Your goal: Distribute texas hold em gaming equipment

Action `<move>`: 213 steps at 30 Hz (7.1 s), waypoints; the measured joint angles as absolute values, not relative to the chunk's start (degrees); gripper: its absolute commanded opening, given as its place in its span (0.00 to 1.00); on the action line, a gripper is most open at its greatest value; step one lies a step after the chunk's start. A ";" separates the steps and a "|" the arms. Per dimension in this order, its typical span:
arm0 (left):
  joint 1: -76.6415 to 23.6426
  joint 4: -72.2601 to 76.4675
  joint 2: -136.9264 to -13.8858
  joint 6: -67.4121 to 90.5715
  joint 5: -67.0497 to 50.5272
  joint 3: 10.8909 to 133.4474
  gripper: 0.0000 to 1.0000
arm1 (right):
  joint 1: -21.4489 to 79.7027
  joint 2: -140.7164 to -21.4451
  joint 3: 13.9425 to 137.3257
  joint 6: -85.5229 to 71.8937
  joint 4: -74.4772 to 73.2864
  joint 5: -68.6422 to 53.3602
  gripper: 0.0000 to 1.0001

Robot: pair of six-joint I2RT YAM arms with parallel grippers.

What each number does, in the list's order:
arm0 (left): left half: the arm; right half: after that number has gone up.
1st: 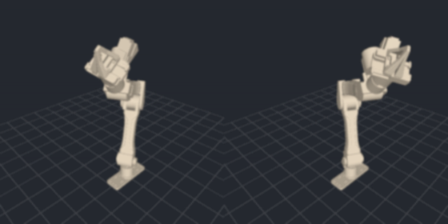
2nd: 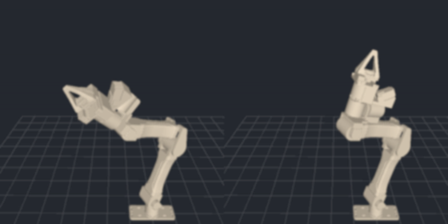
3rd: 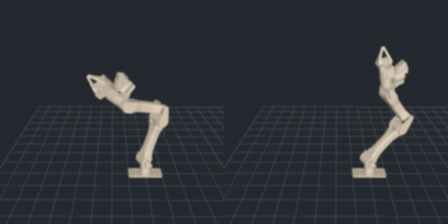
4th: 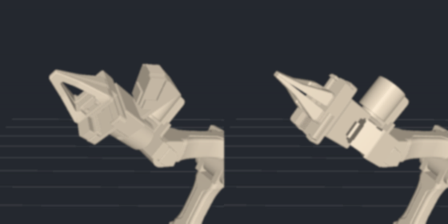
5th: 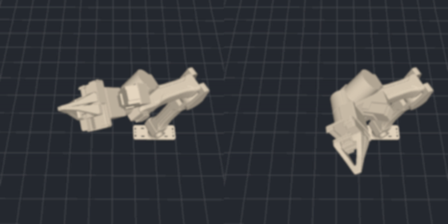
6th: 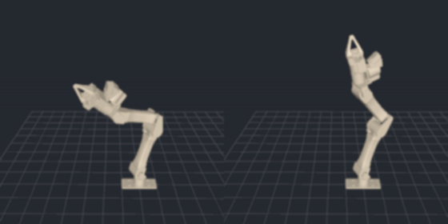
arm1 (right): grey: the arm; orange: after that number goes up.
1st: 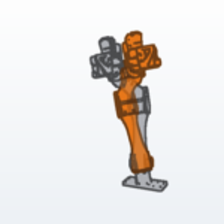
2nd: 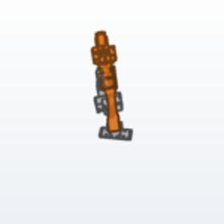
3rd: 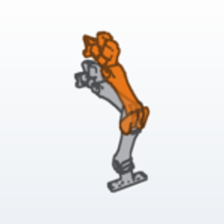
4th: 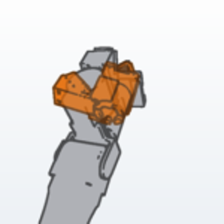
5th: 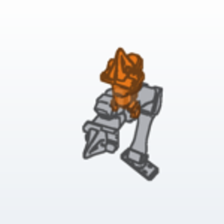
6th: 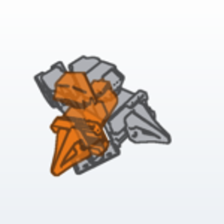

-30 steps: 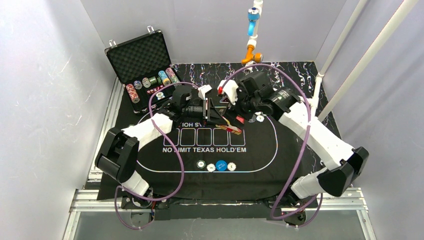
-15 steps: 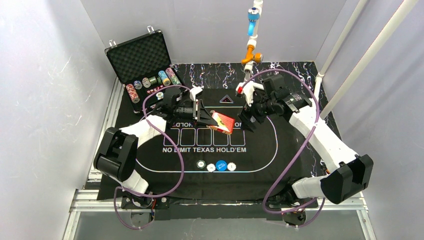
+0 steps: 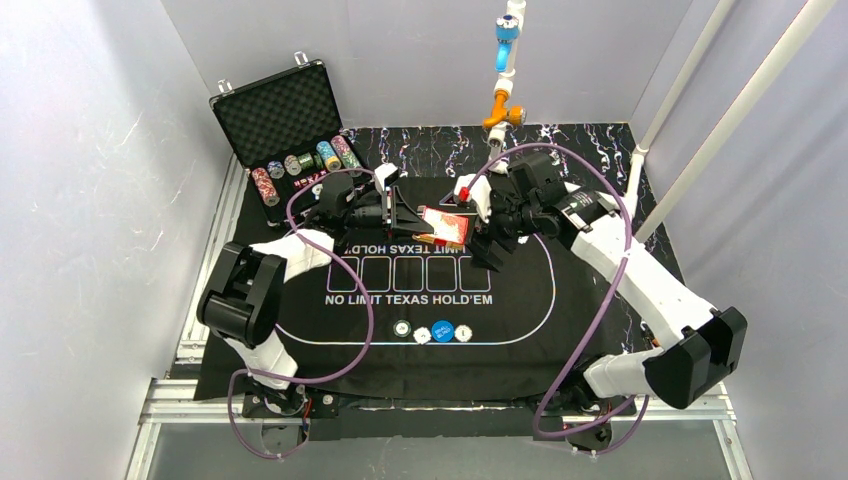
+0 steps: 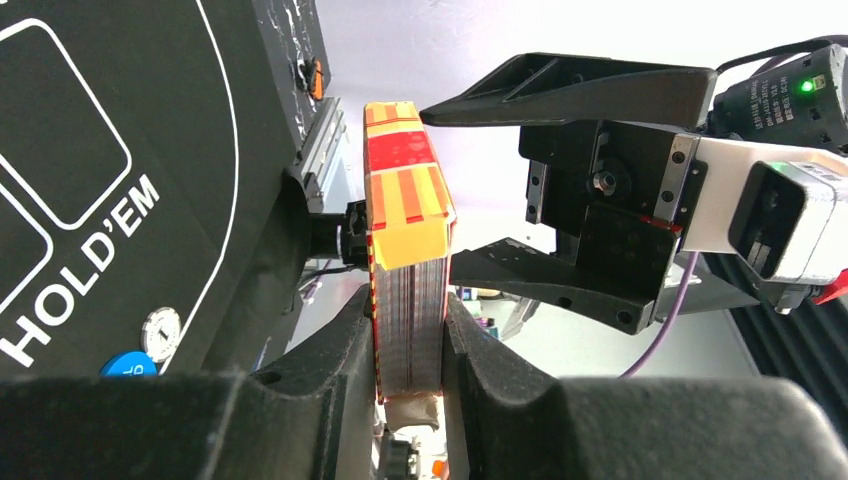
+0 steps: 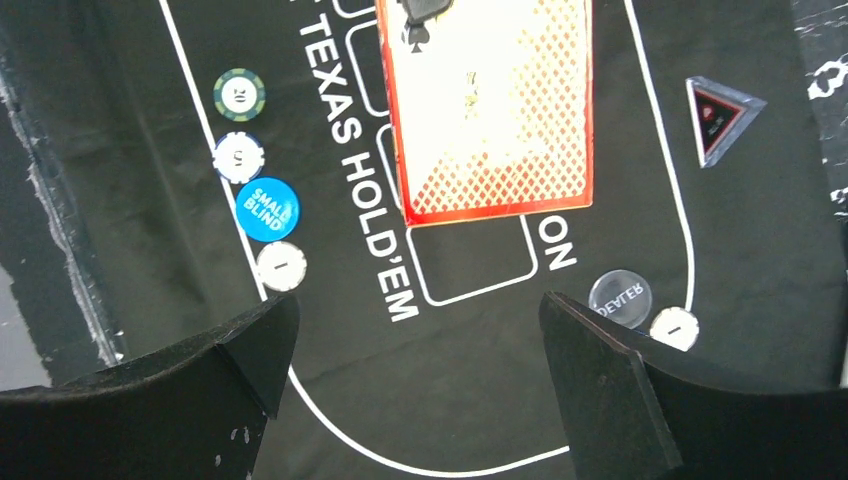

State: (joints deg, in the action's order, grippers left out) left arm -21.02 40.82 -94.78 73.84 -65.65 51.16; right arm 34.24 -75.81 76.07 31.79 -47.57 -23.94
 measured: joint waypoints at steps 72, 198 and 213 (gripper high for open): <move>-28.64 51.35 -96.27 76.49 -61.58 39.09 0.53 | 41.63 -88.66 79.20 36.86 -56.25 -20.73 0.28; -22.33 8.43 -87.79 43.57 -58.54 58.11 0.00 | 36.80 -69.32 80.64 11.53 -50.19 -14.76 1.00; -22.90 23.31 -80.64 51.16 -63.86 44.10 0.00 | 16.84 -72.88 73.97 -1.78 -47.05 -41.43 1.00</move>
